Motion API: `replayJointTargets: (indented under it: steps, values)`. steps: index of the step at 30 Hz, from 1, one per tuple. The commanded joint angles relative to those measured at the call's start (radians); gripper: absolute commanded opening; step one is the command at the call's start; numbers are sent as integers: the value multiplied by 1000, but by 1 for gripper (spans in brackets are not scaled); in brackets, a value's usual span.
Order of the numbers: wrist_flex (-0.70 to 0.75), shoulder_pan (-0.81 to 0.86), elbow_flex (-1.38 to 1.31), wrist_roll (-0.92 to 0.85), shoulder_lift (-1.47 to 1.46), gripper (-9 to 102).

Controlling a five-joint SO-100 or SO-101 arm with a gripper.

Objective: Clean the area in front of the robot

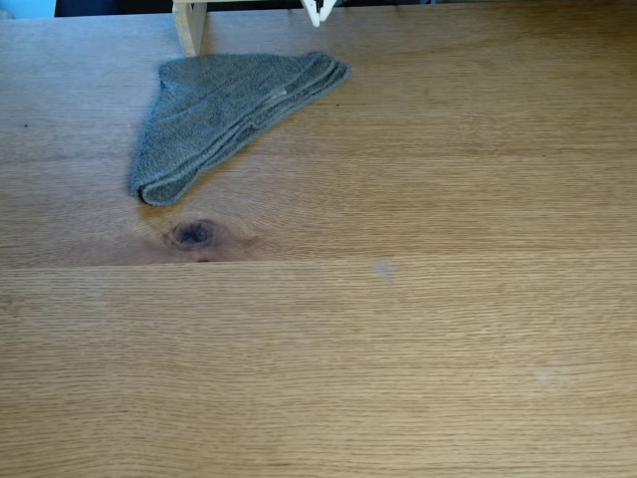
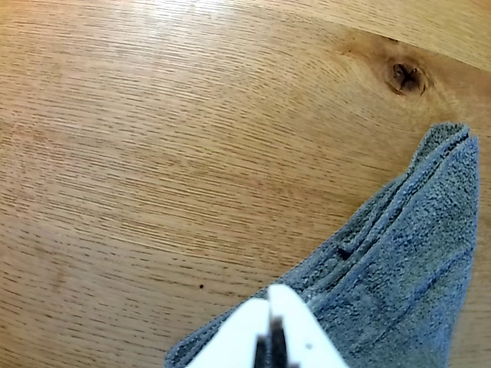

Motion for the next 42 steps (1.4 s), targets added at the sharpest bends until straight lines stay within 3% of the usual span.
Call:
replayJointTargets:
  steps: [1,13,21,29,35,42]
  values:
    - [-20,-6,98,-3,-6,0]
    - [-69,-222,98,-25,2,0]
    - [-383,-247,41,-57,-265,3]
    - [-518,-156,-267,-21,-638,16]
    - [-511,-54,-505,34,-821,40]
    - [-672,278,-650,55,-988,46]
